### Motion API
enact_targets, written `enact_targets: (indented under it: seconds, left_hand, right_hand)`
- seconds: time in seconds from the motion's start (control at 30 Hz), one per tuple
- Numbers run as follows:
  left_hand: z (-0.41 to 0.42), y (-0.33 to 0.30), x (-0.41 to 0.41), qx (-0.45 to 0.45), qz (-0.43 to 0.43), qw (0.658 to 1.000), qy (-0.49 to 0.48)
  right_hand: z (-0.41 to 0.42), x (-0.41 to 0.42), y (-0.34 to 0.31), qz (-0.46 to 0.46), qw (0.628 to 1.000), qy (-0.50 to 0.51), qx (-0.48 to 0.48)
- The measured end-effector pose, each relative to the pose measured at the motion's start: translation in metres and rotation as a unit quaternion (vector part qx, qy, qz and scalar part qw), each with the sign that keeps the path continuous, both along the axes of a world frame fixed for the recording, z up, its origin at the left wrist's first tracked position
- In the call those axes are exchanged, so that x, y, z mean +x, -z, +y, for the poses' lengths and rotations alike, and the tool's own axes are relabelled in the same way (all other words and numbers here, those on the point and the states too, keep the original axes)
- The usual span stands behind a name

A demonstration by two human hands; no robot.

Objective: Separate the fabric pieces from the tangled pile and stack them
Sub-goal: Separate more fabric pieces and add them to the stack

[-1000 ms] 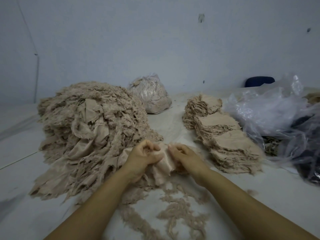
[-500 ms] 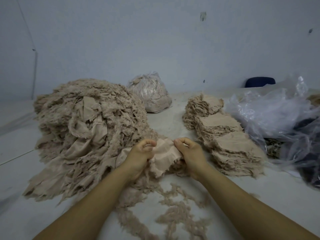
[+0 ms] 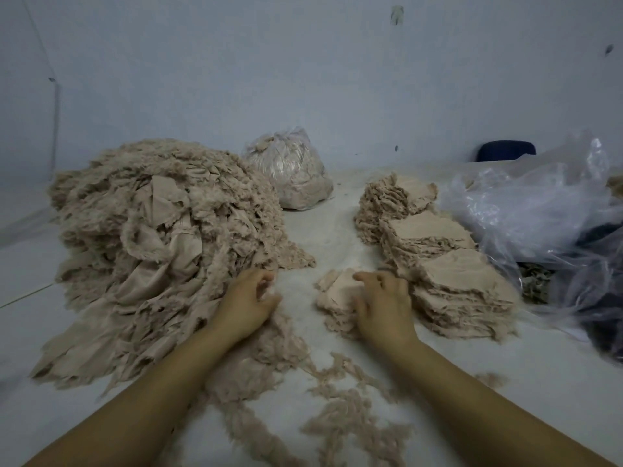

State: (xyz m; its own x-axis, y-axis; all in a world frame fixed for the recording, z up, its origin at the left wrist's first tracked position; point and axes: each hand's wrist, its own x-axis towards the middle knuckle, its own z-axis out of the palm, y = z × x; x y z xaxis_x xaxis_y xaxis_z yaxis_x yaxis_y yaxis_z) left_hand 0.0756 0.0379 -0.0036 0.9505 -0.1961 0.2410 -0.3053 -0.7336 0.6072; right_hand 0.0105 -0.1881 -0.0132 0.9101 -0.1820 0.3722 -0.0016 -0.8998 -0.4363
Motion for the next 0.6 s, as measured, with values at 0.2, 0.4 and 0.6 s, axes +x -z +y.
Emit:
enact_targets:
  seconds: [0.2, 0.4, 0.6]
  left_hand:
    - [0.003, 0.007, -0.015, 0.012, 0.079, 0.997, -0.002]
    - [-0.021, -0.012, -0.040, -0.317, 0.137, 0.937, 0.048]
    - [-0.030, -0.013, -0.040, -0.400, 0.147, 0.903, 0.050]
  right_hand:
    - [0.008, 0.003, 0.009, 0.178, 0.980, -0.073, -0.050]
    - [0.037, -0.013, -0.006, 0.065, 0.955, -0.169, 0.236]
    - [0.044, -0.014, -0.009, 0.051, 0.843, -0.126, 0.521]
